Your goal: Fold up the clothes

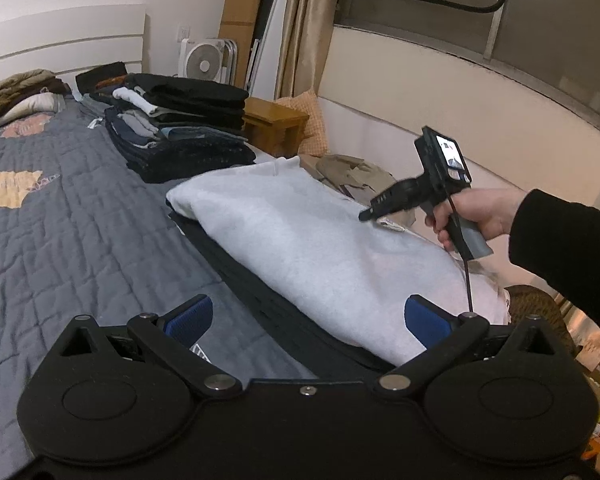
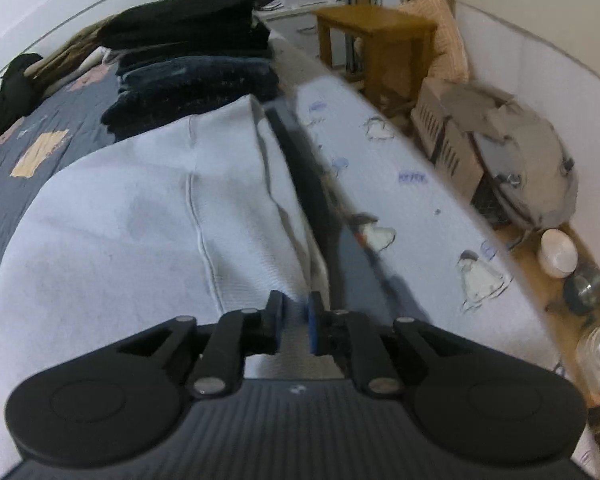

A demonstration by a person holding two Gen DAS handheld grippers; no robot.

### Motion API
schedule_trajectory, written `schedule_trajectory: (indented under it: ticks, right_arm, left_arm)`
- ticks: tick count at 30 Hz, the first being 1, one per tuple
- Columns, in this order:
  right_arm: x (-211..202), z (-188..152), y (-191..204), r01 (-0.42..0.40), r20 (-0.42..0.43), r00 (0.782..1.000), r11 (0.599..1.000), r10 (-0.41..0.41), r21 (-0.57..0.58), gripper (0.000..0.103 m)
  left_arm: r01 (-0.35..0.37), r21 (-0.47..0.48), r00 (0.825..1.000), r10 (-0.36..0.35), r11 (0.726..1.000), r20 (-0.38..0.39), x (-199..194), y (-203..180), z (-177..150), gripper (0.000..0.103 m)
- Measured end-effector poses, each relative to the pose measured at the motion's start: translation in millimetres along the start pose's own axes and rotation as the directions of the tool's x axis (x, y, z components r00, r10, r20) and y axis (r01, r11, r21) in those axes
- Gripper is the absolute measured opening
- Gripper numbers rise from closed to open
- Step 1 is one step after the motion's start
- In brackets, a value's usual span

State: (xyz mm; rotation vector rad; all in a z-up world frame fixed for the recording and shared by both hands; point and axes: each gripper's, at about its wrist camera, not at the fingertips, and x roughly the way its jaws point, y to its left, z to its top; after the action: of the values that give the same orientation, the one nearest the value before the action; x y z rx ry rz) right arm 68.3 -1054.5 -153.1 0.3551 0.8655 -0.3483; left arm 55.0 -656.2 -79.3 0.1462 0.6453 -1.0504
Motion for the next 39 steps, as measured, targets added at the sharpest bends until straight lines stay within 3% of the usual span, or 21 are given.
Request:
schedule_trajectory:
  ticks: [6,10,12,21,27,31,35,39]
  right_arm:
    - [-55.8,-33.9,22.1,-0.144,0.034,0.989,0.989,0.145,-0.022,0.02]
    - [-93.0,-56.4,36.8,-0.239,0.055,0.969,0.97,0.241,-0.04,0.037]
    - [-111.5,-67.7,44.2,-0.285,0.064,0.956,0.957,0.288,-0.049,0.039]
    - [-106.7,-134.5,-3.1,-0.121,0.026,0.992,0.992,0.12,0.03,0.036]
    - [-133.3,-156.3,-10.3,-0.064,0.082,0.995,0.998,0.062,0.026,0.038]
    - [-153.7,-159.3,12.6,-0.004,0.1,0.995,1.0,0.003,0.012,0.055]
    - [-174.3,-162.6,28.5,-0.074,0.109,0.992,0.997,0.071,0.024,0.088]
    - [-206.3,-174.0,52.7,-0.045,0.159,0.986,0.999,0.041,0.028,0.098]
  left_arm:
    - [0.016,-0.018,1.0,-0.016,1.0,0.005,-5.9,-3.4,0.0,0.103]
    - [0.033,-0.039,0.999,-0.033,0.999,0.019,-10.1,-10.0,-1.1,0.103]
    - [0.042,-0.043,0.999,-0.041,0.998,0.024,-13.1,-15.0,-1.4,0.103]
    - [0.059,-0.022,0.997,-0.058,0.998,0.04,-31.8,-31.8,-7.1,0.103]
    - [0.028,0.001,0.998,-0.028,1.0,0.052,-32.7,-40.2,-6.6,0.103]
    - [0.011,0.008,0.999,-0.012,1.0,0.036,-33.3,-45.0,-5.2,0.103]
    - [-0.008,-0.006,1.0,0.008,1.0,0.014,-36.6,-45.8,-2.0,0.103]
    - [-0.037,-0.012,0.999,0.037,0.999,-0.011,-41.2,-47.0,0.0,0.103]
